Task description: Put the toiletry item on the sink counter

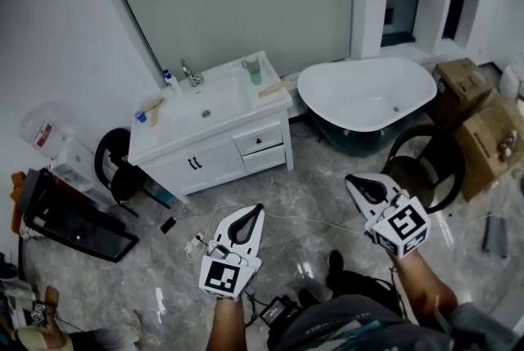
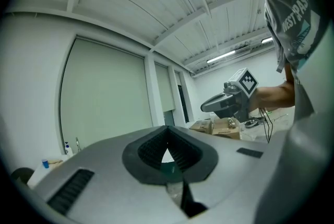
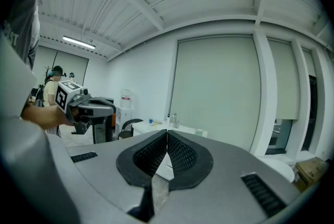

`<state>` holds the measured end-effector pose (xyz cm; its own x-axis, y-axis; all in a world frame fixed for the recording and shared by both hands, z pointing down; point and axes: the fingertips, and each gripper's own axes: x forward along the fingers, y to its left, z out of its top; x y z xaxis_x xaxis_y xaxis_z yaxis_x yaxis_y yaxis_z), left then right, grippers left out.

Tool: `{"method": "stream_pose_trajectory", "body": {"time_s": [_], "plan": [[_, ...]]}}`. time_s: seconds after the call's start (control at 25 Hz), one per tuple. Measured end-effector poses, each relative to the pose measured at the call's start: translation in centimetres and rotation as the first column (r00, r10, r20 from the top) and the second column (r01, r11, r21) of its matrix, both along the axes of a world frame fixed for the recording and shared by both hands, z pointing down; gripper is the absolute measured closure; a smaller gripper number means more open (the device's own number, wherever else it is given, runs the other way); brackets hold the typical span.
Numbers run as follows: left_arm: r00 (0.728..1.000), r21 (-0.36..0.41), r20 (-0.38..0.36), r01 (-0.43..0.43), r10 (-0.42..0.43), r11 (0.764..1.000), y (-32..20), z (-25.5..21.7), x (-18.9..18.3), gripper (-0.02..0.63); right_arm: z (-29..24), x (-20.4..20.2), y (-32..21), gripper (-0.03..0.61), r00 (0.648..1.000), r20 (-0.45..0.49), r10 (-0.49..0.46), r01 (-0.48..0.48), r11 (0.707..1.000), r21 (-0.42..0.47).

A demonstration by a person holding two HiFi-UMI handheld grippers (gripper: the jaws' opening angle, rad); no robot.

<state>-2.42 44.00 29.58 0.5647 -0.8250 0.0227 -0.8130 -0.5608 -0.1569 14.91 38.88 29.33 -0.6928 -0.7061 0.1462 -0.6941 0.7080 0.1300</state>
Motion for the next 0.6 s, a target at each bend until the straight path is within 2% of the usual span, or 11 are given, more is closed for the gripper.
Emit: {"method": "stream_pose_trajectory", "body": {"time_s": [0.2, 0.6], "plan": [[1.0, 0.008, 0.028, -0.001, 0.001, 1.0, -2.9, 0.0, 0.5, 0.612, 0.1, 0.7, -3.6, 0.549, 1.0, -0.018, -0.001, 0.001, 1.0, -0.004], [0.999, -0.047, 0.013, 0.038, -0.037, 0.998, -10.8, 1.1, 2.2, 0.612, 2.0, 0.4, -11.0, 0.549, 0.997, -0.006, -0.077, 0.077, 0.996, -0.034]]}}
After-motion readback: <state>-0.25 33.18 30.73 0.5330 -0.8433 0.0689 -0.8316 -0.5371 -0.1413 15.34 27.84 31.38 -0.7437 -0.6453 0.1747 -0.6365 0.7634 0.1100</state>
